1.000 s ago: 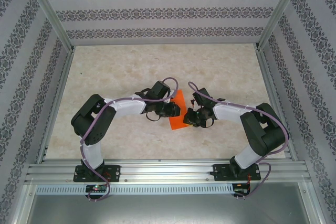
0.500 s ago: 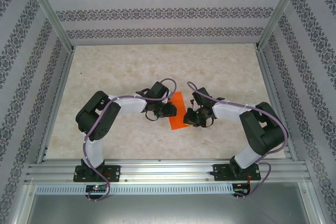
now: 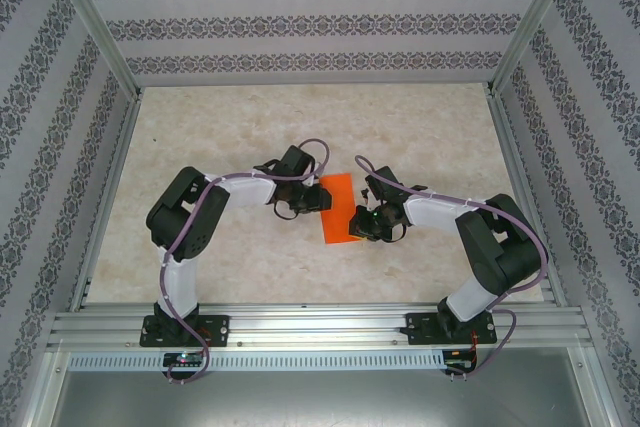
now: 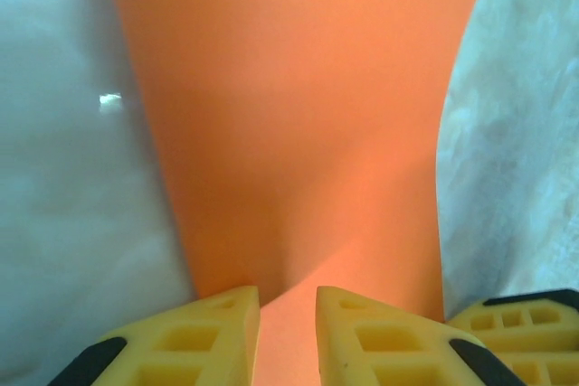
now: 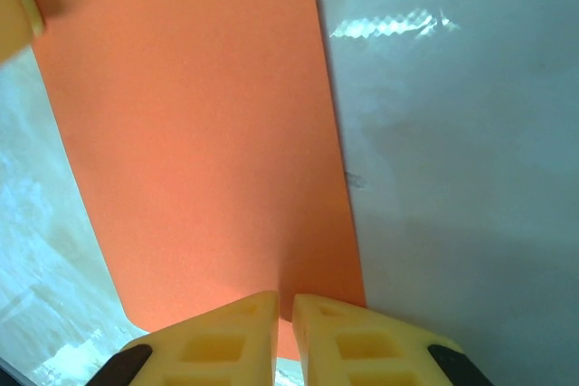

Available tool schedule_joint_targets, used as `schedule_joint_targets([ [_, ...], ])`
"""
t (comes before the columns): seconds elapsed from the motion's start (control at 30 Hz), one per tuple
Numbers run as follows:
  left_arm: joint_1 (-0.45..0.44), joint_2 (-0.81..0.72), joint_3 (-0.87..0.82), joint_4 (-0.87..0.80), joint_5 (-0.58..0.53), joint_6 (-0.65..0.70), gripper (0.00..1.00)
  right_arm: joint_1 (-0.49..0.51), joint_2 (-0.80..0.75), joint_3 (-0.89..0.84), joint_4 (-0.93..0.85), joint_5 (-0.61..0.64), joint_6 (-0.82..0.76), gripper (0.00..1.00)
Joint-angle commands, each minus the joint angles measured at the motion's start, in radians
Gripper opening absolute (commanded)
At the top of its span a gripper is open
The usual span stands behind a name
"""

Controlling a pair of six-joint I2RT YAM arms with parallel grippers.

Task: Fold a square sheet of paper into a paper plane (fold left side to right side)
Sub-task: First fold the square sheet of paper in half at the center of the table.

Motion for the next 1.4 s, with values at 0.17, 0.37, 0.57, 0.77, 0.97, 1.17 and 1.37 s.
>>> schedule_joint_targets([
  [0.17,0.082,0.035,0.093,-0.041,-0.06,0.042,0.26,0.01,0.047,-0.026,-0.067,0.105,-0.015,0.16],
  [0.37,0.084,-0.074,0.015,-0.009,-0.044,0.061,0.26,0.01,0.041,-0.023,-0.066,0.106,-0.014,0.16],
  [0.57,0.058,-0.175,-0.086,0.052,0.018,0.058,0.24,0.01,0.041,-0.022,-0.065,0.109,-0.013,0.16],
  [0.77,-0.001,-0.123,-0.05,0.096,0.092,0.046,0.23,0.01,0.048,-0.016,-0.067,0.109,-0.013,0.16],
  [0.97,-0.01,-0.016,0.038,0.07,0.056,0.045,0.23,0.01,0.051,-0.012,-0.069,0.11,-0.011,0.16],
  [1.17,-0.01,0.048,0.09,0.041,0.009,0.063,0.23,0.012,0.053,-0.01,-0.072,0.109,-0.013,0.16],
  [1.37,-0.005,0.069,0.105,0.003,-0.06,0.081,0.23,0.011,0.053,-0.01,-0.077,0.113,-0.015,0.16],
])
